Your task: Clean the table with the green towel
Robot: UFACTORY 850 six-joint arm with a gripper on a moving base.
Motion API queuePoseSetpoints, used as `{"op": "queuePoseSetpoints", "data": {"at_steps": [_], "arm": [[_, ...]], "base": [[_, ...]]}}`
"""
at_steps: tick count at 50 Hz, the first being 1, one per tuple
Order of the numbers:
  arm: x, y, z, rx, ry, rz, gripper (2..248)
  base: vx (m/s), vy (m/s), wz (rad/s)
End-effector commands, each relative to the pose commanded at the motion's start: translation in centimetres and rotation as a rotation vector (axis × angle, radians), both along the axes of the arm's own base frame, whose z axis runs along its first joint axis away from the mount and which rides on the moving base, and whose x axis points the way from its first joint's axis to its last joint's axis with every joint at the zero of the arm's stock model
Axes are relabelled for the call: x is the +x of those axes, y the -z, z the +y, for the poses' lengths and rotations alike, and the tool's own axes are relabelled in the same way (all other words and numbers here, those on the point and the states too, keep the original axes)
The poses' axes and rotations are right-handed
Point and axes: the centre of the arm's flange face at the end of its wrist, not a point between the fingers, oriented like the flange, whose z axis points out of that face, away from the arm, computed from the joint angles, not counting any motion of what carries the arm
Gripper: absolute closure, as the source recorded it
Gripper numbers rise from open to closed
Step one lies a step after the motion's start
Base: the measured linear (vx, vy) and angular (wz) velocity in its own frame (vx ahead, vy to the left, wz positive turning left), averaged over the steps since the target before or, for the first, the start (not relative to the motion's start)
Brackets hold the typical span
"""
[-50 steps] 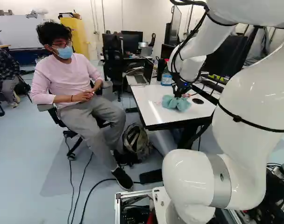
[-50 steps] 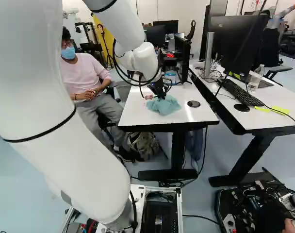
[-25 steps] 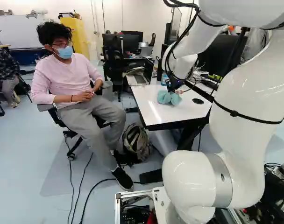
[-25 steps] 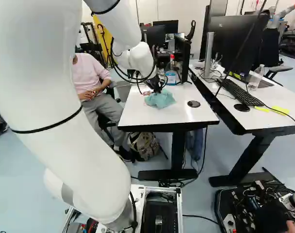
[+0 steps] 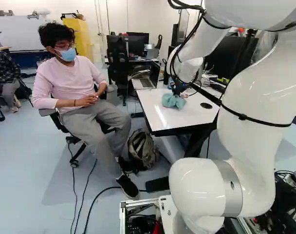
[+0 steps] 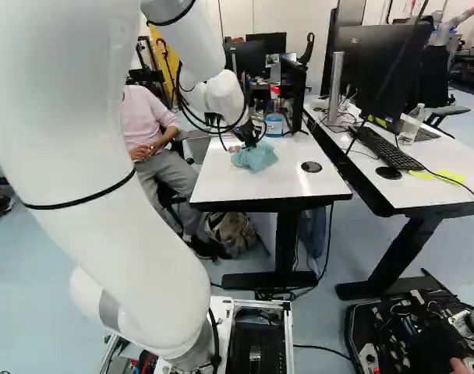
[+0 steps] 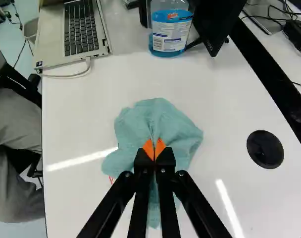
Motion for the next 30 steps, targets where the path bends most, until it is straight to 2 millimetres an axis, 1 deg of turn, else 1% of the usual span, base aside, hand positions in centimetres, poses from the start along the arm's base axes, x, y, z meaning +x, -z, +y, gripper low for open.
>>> {"op": "queuePoseSetpoints", "data": {"at_steps": [30], "arm": [[1.4, 3.5, 0.1, 0.007, -0.007, 0.033, 226]], "base": [[0.0, 0.0, 0.0]]}}
